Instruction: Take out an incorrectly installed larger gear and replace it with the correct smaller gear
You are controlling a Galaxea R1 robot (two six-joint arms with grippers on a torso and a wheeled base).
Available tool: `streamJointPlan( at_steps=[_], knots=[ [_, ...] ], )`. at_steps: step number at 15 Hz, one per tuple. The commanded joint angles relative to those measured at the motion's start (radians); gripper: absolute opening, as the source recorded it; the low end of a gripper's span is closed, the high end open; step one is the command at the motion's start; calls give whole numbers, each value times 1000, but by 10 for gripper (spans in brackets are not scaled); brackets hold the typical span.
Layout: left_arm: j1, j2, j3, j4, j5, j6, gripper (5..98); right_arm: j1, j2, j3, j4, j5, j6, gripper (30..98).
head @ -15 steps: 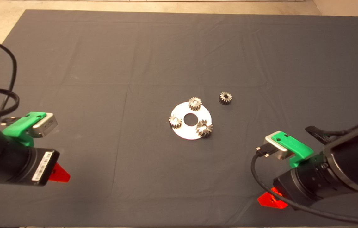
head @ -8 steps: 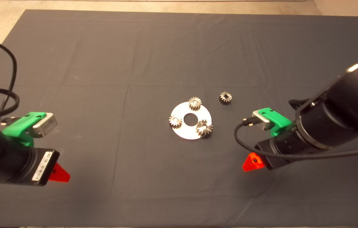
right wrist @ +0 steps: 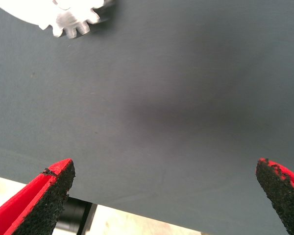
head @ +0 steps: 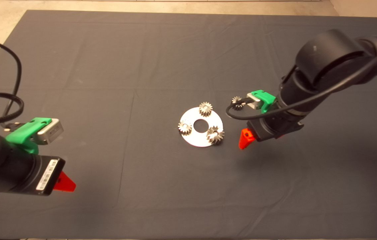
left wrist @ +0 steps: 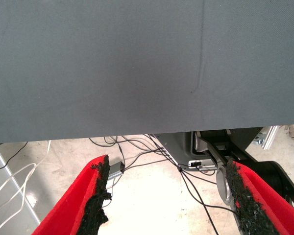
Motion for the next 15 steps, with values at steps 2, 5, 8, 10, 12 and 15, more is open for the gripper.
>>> streamJointPlan(
  at_steps=[2,5,8,10,12,15],
  knots=[
    [-15,8,-7,-12,133,-4,592,-75,127,-218,-87,-125,-142,979],
    [-17,9,-8,-12,133,-3,592,-75,156,-262,-111,-125,-153,979],
    [-17,11,-8,-12,133,-4,592,-109,164,-274,-116,-125,-165,979],
    [-17,17,-10,-12,133,-4,592,-111,165,-274,-116,-125,-165,979],
    [-17,26,-11,-12,133,-4,592,-111,180,-275,-116,-125,-165,979],
    [-17,29,-10,-12,133,-4,592,-123,215,-300,-116,-125,-165,979]
  ],
)
